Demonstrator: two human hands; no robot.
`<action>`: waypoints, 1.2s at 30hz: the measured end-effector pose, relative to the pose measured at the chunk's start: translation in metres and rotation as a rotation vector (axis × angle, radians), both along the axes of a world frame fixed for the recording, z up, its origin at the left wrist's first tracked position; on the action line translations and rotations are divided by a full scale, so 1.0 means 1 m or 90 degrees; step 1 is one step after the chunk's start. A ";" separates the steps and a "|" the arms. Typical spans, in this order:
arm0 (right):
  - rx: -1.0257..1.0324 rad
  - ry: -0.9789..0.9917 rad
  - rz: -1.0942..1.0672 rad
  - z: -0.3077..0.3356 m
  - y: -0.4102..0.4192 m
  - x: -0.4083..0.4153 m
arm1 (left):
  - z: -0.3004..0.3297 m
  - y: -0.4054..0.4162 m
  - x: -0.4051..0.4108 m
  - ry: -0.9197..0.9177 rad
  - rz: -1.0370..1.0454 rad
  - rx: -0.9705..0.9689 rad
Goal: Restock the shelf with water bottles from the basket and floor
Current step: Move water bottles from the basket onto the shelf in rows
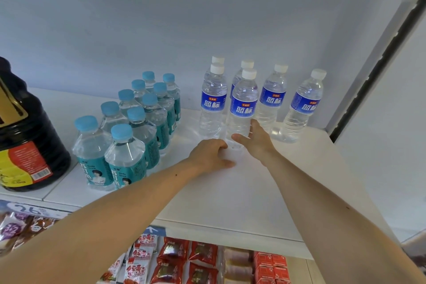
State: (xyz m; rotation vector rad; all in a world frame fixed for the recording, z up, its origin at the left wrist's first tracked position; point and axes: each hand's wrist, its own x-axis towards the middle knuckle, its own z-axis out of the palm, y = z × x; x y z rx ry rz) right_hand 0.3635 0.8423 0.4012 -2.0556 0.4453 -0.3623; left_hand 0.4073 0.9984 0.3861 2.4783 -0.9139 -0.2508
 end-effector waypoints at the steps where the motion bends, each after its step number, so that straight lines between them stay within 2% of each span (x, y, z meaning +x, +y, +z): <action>1: 0.000 0.005 -0.001 0.000 0.000 -0.001 | 0.000 0.000 -0.001 0.001 0.003 -0.002; 10: 0.032 0.029 -0.073 -0.007 -0.002 -0.041 | 0.003 0.010 -0.022 -0.001 0.056 -0.041; 16: -0.025 -0.058 -0.177 -0.016 0.000 -0.091 | 0.004 0.015 -0.051 -0.002 0.047 -0.107; 27: -0.025 -0.196 -0.285 -0.026 0.058 -0.179 | -0.004 0.041 -0.117 -0.112 -0.036 -0.238; 36: -0.050 -0.290 -0.355 -0.075 0.125 -0.236 | -0.036 0.094 -0.169 -0.146 -0.118 -0.278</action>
